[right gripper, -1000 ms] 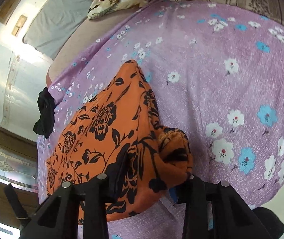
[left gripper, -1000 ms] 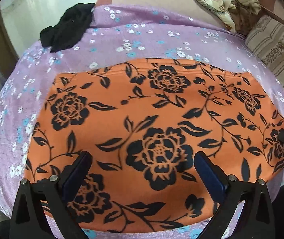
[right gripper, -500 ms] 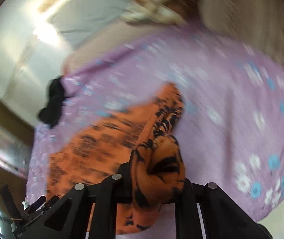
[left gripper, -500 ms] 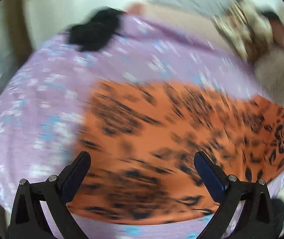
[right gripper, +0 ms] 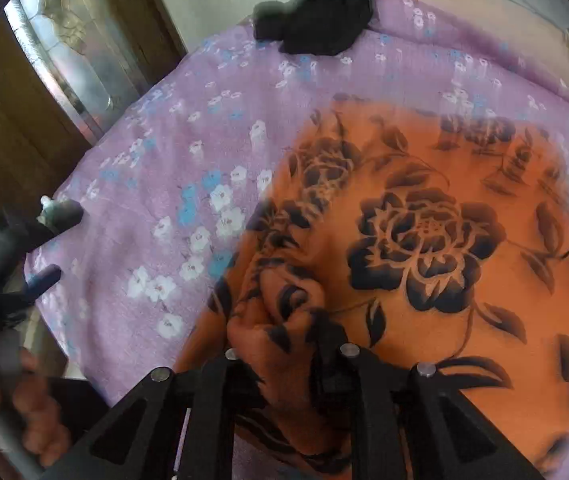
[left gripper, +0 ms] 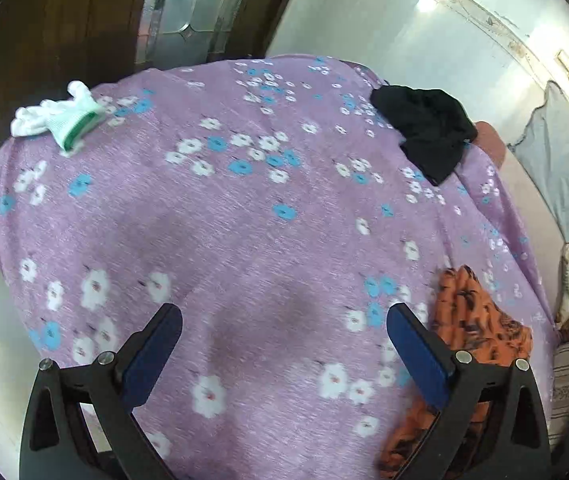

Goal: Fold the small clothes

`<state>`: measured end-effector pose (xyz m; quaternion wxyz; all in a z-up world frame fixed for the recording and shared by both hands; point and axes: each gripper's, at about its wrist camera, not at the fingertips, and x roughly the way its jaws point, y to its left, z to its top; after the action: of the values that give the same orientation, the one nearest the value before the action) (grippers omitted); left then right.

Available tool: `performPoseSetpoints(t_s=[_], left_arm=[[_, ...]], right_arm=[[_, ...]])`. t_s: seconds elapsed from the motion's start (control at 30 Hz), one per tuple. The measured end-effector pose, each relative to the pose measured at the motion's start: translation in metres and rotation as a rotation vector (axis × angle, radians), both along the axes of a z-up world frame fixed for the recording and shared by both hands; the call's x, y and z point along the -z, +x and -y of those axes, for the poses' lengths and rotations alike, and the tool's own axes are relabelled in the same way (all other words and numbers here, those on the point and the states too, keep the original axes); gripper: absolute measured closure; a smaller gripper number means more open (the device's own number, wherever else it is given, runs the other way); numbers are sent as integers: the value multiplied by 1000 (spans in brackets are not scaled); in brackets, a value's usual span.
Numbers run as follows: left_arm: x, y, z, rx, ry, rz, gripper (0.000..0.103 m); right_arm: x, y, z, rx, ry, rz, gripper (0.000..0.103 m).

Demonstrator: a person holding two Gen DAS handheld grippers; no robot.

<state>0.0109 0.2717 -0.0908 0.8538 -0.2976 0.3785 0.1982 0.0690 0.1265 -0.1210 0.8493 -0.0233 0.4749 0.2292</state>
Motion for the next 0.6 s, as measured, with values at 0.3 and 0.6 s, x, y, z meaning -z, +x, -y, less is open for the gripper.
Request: performPoseSetpoints(t_s=[0.3,0.6], left_arm=[[-4,1,7,60,10,19,2],[-3,0,13,97,38,12,2]], right_arm=[[-77,-12,32,103,228,128,87],[-6,-26,-33,-52,2,99,76]])
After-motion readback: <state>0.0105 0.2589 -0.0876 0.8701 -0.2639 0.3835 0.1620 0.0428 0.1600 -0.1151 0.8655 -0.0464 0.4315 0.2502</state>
